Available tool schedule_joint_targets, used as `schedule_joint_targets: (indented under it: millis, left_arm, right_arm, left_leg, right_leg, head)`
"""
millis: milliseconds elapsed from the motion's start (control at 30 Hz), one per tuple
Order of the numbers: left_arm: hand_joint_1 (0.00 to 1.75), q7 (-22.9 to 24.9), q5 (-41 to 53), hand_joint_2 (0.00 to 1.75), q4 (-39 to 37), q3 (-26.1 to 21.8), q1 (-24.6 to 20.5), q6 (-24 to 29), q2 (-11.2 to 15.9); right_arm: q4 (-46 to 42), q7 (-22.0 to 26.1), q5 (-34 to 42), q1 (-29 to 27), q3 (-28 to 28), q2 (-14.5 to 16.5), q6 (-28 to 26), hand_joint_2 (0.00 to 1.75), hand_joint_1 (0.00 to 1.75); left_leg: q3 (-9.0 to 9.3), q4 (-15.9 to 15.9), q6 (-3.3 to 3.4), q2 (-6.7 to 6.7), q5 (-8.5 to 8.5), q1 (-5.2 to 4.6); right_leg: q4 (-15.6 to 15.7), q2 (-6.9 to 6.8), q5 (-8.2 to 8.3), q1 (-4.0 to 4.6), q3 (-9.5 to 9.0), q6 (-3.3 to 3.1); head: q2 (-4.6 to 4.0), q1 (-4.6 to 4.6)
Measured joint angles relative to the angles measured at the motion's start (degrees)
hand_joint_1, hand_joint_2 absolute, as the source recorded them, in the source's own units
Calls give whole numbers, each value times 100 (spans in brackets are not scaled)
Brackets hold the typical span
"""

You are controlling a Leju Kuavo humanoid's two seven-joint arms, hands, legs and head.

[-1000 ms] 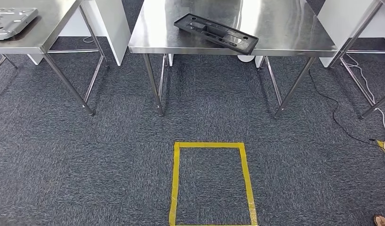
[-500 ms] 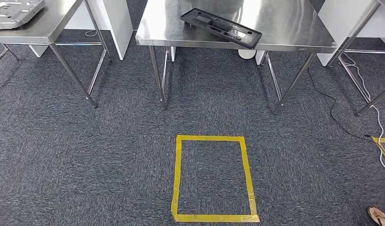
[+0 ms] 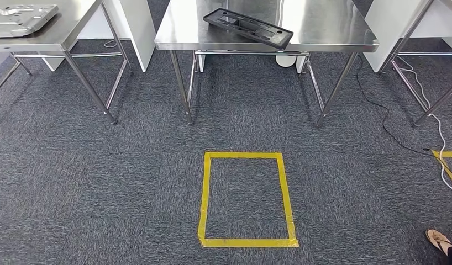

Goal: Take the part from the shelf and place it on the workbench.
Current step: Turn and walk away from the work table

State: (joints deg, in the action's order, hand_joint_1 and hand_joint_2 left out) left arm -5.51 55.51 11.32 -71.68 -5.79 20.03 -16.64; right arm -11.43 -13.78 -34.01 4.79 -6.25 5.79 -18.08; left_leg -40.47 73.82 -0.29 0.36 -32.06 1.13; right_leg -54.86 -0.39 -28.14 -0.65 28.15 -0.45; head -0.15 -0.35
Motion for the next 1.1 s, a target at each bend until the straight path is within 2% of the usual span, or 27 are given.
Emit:
schedule_joint_targets:
  millis: [33,67,100,167,200,267,333,367,433,467,500,533,600,633,667,700,733,767,800,833,867,933,967,1000,1033,1067,1100]
  left_arm:
    - [0,-11,59,0,-4,11,1,-9,3]
    - [0,-22,110,0,-7,24,1,-17,5]
    - [0,-31,135,0,-9,34,-1,-17,7]
    - [0,-48,154,0,-15,49,-3,-15,8]
    - [0,-56,157,0,-18,54,-3,-15,8]
    - [0,-100,154,0,-23,66,-5,-49,21]
    - [0,-160,146,0,-25,75,0,-131,61]
    - [0,-176,143,0,-26,78,12,-173,85]
    - [0,-182,140,0,-26,80,48,-209,137]
    - [0,-177,141,0,-26,80,63,-213,158]
    - [0,-168,142,0,-26,80,70,-213,174]
    - [0,-156,142,0,-26,81,72,-212,185]
    - [0,-133,145,0,-26,82,72,-210,192]
    - [0,-127,149,0,-26,84,71,-209,196]
    - [0,-125,157,0,-26,85,70,-207,201]
    - [0,-125,169,0,-26,87,66,-205,206]
    - [0,-125,180,0,-27,90,62,-204,210]
    - [0,-125,191,0,-27,92,58,-204,211]
    - [0,-125,198,0,-28,94,57,-204,212]
    - [0,-126,200,0,-28,95,58,-204,213]
    - [0,-127,202,0,-28,95,62,-204,215]
    - [0,-131,201,0,-28,95,71,-204,221]
    - [0,-131,201,0,-28,95,77,-204,224]
    - [0,-131,200,0,-28,95,81,-204,226]
    - [0,-131,199,0,-28,95,85,-205,228]
    - [0,-131,197,0,-28,95,87,-208,231]
    - [0,-130,195,0,-28,95,87,-213,234]
  right_arm:
    - [1,0,8,-5,-7,-1,2,0,0]
    - [1,-1,26,-6,-20,-2,4,0,0]
    - [2,-1,59,-3,-44,3,4,0,0]
    - [1,7,141,11,-107,12,-1,0,0]
    - [1,16,185,18,-141,16,-7,0,0]
    - [2,60,275,14,-221,18,-31,0,0]
    - [4,112,349,-15,-313,13,-56,0,0]
    - [5,127,372,-30,-353,8,-66,0,0]
    - [8,144,405,-59,-418,3,-77,0,0]
    - [9,152,423,-76,-446,2,-80,0,0]
    - [10,162,441,-96,-474,-1,-83,0,0]
    - [11,172,455,-114,-502,-4,-84,0,0]
    - [11,186,469,-129,-548,-11,-87,0,0]
    - [11,191,473,-123,-562,-8,-87,0,0]
    - [11,195,477,-115,-572,-2,-88,0,0]
    - [11,197,482,-112,-581,3,-89,0,0]
    - [11,198,490,-115,-593,7,-89,0,0]
    - [13,198,496,-124,-610,4,-90,0,0]
    - [15,198,501,-133,-627,4,-90,0,0]
    - [16,197,507,-137,-644,4,-90,0,0]
    - [17,197,511,-138,-656,7,-91,0,0]
    - [17,197,519,-136,-668,15,-92,0,0]
    - [17,197,521,-139,-672,19,-92,0,0]
    - [17,197,522,-146,-678,20,-92,0,0]
    - [18,197,525,-151,-685,20,-92,0,0]
    - [19,197,527,-154,-693,21,-92,0,0]
    - [19,197,529,-152,-699,23,-92,0,0]
  left_leg:
    - [118,-20,26,-7,133,-1]
    - [345,-257,67,-36,290,-5]
    - [638,-651,123,-118,381,-12]
    - [1144,-1412,215,-287,386,-28]
    - [1260,-1615,241,-330,346,-42]
    - [1303,-1778,261,-249,334,-52]
    - [1288,-1901,305,-136,388,-35]
    - [1264,-1933,326,-80,426,-22]
    - [1188,-1937,346,37,480,-38]
    - [1156,-1934,342,96,502,-42]
    - [1129,-1931,332,154,522,-43]
    - [1107,-1925,318,206,538,-41]
    - [1081,-1892,281,310,554,-35]
    - [1070,-1867,251,359,551,-43]
    - [1066,-1844,217,400,545,-53]
    - [1064,-1827,183,432,541,-64]
    - [1064,-1823,149,460,544,-68]
    - [1065,-1818,118,483,548,-59]
    - [1049,-1786,84,450,518,-41]
    - [997,-1668,53,362,411,-22]
    - [894,-1426,28,244,225,-8]
    - [570,-647,9,26,-246,3]
    - [422,-283,8,-9,-400,2]
    - [348,-81,13,-22,-441,2]
    - [381,-107,26,-30,-362,2]
    - [518,-350,46,-52,-191,2]
    - [724,-742,75,-124,22,3]
  right_leg:
    - [-8,13,47,22,54,6]
    - [-19,31,91,41,101,19]
    - [-28,54,125,47,137,33]
    - [-49,99,196,65,210,88]
    - [-53,121,228,62,240,119]
    - [-64,171,291,70,314,191]
    - [-236,167,206,75,462,220]
    - [-482,148,67,71,596,213]
    - [-1254,122,-305,22,935,200]
    - [-1581,116,-431,-2,1056,222]
    - [-1729,108,-477,-24,1078,265]
    - [-1617,86,-428,-45,963,328]
    - [-805,-61,-194,-95,436,452]
    - [-401,-156,-97,-91,194,473]
    - [-131,-216,-38,-83,52,451]
    - [-21,-244,-23,-65,10,405]
    - [-29,-207,-13,-37,37,347]
    - [-32,-160,6,-44,61,288]
    - [-34,-124,25,-54,62,242]
    - [-34,-87,54,-68,69,185]
    - [-31,-46,87,-83,80,132]
    - [-37,38,136,-69,131,58]
    - [-43,88,148,-54,157,47]
    - [-53,142,157,-41,175,42]
    - [-68,203,162,-33,187,43]
    - [-88,269,164,-29,193,46]
    - [-111,337,164,-27,199,48]
  head:
    - [0,-2]
    - [0,-1]
    - [0,-2]
    - [0,2]
    - [0,0]
    - [0,0]
    - [0,18]
    - [0,32]
    - [0,48]
    - [0,48]
    - [0,48]
    - [0,50]
    - [0,51]
    - [0,51]
    - [0,45]
    - [0,41]
    - [0,33]
    - [0,30]
    - [0,29]
    - [0,21]
    - [0,16]
    - [0,5]
    - [0,7]
    - [0,8]
    - [0,9]
    - [0,9]
    - [0,8]
